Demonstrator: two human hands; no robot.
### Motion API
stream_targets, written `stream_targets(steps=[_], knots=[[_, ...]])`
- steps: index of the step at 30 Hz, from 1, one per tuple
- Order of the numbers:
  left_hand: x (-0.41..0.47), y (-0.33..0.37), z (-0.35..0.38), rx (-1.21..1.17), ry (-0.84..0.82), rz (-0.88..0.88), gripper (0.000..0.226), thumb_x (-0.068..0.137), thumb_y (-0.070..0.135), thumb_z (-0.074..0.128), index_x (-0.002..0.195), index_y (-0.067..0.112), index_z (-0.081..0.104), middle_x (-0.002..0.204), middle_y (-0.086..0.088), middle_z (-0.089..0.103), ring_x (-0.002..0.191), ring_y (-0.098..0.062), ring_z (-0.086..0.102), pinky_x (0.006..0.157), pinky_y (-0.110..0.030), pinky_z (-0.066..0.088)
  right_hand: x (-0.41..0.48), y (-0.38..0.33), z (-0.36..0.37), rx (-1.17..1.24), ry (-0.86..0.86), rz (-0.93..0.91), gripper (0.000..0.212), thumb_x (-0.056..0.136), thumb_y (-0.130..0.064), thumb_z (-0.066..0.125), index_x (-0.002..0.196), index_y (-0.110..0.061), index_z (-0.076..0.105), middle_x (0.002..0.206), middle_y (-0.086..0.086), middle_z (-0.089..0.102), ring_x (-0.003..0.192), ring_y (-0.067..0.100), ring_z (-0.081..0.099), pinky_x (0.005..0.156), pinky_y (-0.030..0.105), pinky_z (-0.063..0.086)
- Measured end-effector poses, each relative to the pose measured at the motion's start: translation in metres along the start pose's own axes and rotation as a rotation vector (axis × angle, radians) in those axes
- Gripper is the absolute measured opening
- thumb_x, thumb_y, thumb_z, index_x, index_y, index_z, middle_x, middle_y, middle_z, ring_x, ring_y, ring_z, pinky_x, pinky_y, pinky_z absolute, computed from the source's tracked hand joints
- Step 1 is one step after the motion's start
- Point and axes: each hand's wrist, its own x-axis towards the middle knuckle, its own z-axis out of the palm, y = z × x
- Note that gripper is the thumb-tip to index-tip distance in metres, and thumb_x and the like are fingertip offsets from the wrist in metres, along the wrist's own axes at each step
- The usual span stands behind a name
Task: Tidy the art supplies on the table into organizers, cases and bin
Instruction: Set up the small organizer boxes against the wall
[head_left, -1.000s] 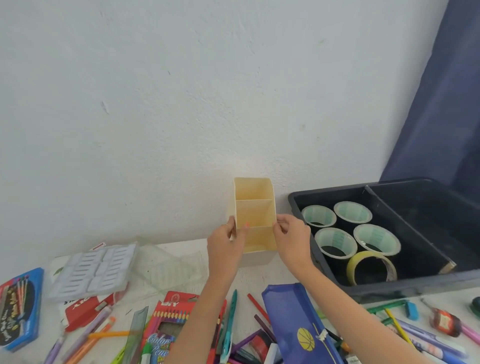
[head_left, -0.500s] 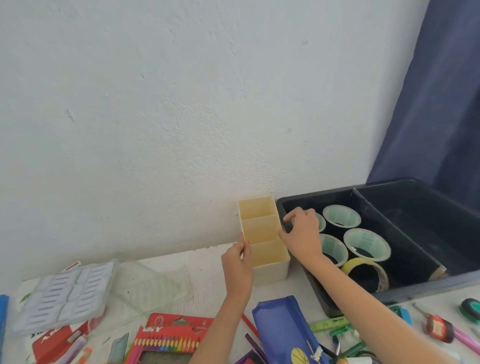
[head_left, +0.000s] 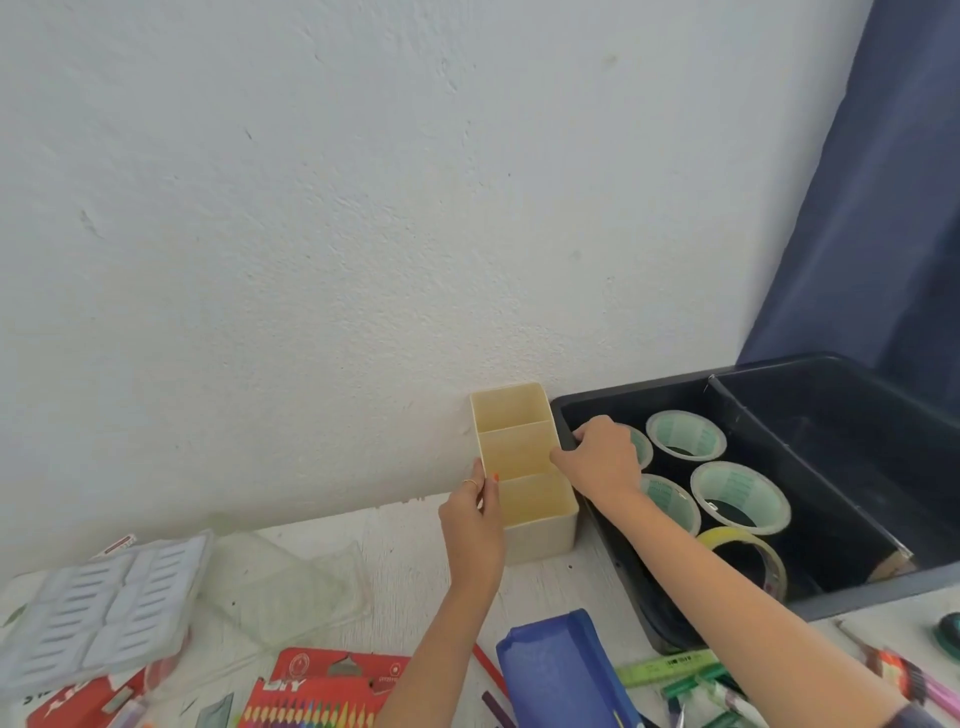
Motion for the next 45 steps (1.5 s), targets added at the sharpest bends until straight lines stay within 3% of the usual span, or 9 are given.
stream_targets(steps=[3,7,10,16,24,31,33,39,45], knots=[[0.001,0.002,-0.003,-0.011,-0.061,-0.023,0.035,0.098,0.022,0.045,0.130,0.010,0.053,0.104,0.003,0.063,0.088,-0.007,0.062,0.069,0.000,0.044,-0.002,-0.001,-0.003,-0.017,-0.041,-0.014,0.033,0.082,-0.021,0.066,0.108,-0.002,0.057,0.104,0.011,0.063,0.094,0.026,0.060,0.074,0.034,0.048],[0.000,0.015,-0.017,-0.064,-0.056,-0.133,0.051,0.098,0.031,0.045,0.143,0.011,0.035,0.144,-0.001,0.042,0.132,-0.015,0.040,0.107,-0.026,0.034,-0.017,-0.012,-0.007,-0.079,0.060,-0.237,0.050,0.087,-0.021,0.062,0.132,-0.007,0.046,0.126,0.012,0.051,0.117,0.026,0.043,0.095,0.034,0.037],[0.000,0.031,-0.040,-0.115,0.028,-0.108,0.043,0.098,0.030,0.044,0.138,0.014,0.042,0.138,0.000,0.048,0.126,-0.010,0.045,0.102,-0.021,0.034,-0.036,-0.033,-0.006,-0.054,0.154,-0.428,0.042,0.088,-0.017,0.059,0.129,-0.010,0.050,0.125,0.008,0.051,0.115,0.023,0.043,0.095,0.031,0.034],[-0.003,0.046,-0.116,-0.173,0.211,-0.076,0.025,0.097,0.022,0.046,0.120,0.017,0.056,0.106,0.012,0.057,0.095,0.006,0.052,0.072,0.001,0.037,-0.076,-0.082,0.027,0.106,-0.060,-0.631,0.035,0.087,-0.019,0.062,0.121,-0.011,0.059,0.117,0.008,0.058,0.110,0.023,0.052,0.095,0.030,0.039],[-0.036,0.022,-0.233,-0.173,0.448,-0.153,0.017,0.088,0.012,0.053,0.099,0.018,0.065,0.098,0.000,0.068,0.098,-0.016,0.063,0.091,-0.031,0.048,-0.150,-0.146,0.084,0.233,-0.324,-0.771,0.018,0.086,-0.010,0.062,0.103,-0.010,0.067,0.099,0.007,0.065,0.077,0.018,0.057,0.076,0.024,0.043],[-0.088,0.009,-0.331,0.028,0.623,-0.154,0.018,0.089,0.008,0.051,0.099,0.016,0.064,0.093,0.005,0.065,0.086,-0.005,0.059,0.070,-0.006,0.041,-0.241,-0.201,0.121,0.372,-0.602,-0.859,0.016,0.085,-0.003,0.058,0.095,-0.010,0.069,0.089,-0.003,0.065,0.064,0.001,0.055,0.061,0.003,0.040],[-0.106,0.000,-0.357,0.128,0.651,-0.198,0.019,0.088,0.007,0.051,0.102,0.014,0.062,0.095,0.005,0.063,0.089,-0.009,0.059,0.076,-0.015,0.045,-0.268,-0.214,0.133,0.392,-0.690,-0.865,0.017,0.087,-0.004,0.057,0.098,-0.008,0.069,0.090,-0.002,0.065,0.065,0.003,0.055,0.061,0.004,0.042],[-0.155,-0.032,-0.416,0.543,0.590,-0.462,0.051,0.080,0.031,0.067,0.126,0.017,0.051,0.124,-0.002,0.056,0.115,-0.019,0.051,0.093,-0.028,0.039,-0.318,-0.233,0.175,0.402,-0.977,-0.691,0.030,0.091,-0.017,0.056,0.121,-0.010,0.060,0.111,0.000,0.063,0.096,0.013,0.059,0.089,0.027,0.051],[-0.179,-0.067,-0.432,0.882,0.276,-0.726,0.101,0.059,0.068,0.071,0.139,0.020,0.030,0.129,-0.004,0.048,0.119,-0.024,0.046,0.098,-0.039,0.041,-0.333,-0.227,0.197,0.480,-1.092,-0.475,0.032,0.093,-0.016,0.055,0.125,-0.011,0.055,0.111,0.003,0.060,0.101,0.022,0.060,0.075,0.024,0.051]])
